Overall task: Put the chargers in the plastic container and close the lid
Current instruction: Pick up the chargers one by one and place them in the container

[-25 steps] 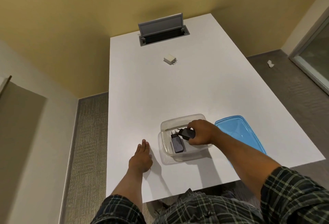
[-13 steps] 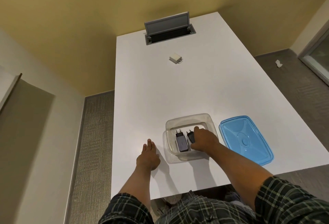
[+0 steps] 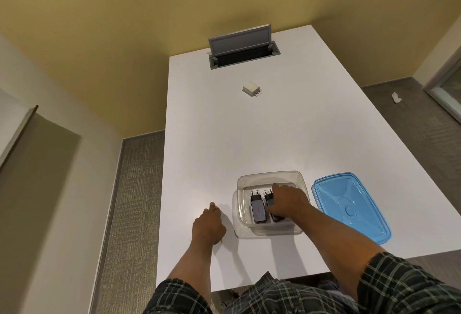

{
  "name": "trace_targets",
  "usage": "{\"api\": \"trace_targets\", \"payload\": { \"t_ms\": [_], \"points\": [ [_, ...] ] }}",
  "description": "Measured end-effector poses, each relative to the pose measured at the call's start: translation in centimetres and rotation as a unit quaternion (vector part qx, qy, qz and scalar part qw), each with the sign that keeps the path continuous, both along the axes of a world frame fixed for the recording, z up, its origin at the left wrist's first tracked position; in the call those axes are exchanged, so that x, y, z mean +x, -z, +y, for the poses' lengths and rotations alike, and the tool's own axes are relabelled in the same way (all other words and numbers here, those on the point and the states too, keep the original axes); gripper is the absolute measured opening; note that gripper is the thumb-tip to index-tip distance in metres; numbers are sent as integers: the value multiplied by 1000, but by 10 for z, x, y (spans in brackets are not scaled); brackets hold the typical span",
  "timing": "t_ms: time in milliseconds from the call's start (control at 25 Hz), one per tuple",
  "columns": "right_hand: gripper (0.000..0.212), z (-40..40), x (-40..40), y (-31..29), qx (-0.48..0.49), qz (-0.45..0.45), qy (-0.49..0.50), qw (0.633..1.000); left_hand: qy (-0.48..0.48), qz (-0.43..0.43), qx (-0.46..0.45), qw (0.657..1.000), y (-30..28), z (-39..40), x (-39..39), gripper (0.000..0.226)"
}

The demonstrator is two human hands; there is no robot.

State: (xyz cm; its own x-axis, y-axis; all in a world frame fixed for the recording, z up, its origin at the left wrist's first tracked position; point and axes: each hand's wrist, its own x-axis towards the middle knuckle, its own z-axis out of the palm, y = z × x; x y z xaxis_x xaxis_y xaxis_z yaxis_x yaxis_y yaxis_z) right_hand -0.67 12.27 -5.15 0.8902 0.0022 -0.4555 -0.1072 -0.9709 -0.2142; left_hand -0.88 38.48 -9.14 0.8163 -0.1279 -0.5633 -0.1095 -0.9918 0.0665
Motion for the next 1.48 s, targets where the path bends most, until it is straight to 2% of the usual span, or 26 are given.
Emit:
{"api": "trace_targets", "payload": {
  "t_ms": [80,200,440,600,920,1200,1320,1480],
  "points": [
    [43,-6,7,-7,-37,-57,-56,996,5,-19,17,1000,-14,-5,8,36],
    [35,-12,22,-18,-67,-127,-120,982,31,-58,16,998,-25,-11,24,31],
    [25,-16,68,-36,-94,-199,-129,967,49,-128,-72,988,-25,-18,66,62],
    [24,-21,116,-48,-113,-182,-109,971,61,-155,-69,984,-27,-24,102,68],
    [39,-34,213,-35,-88,-38,-18,995,82,-174,-99,976,-12,-38,186,72],
    [53,-40,284,-4,-59,-64,30,996,69,-192,-133,970,14,-60,249,74],
    [63,-40,322,0,-43,-64,28,997,7,-174,-152,973,26,-65,263,78],
    [75,-39,373,12,-20,-84,37,996,-35,-179,-160,970,54,-62,268,72]
  ]
}}
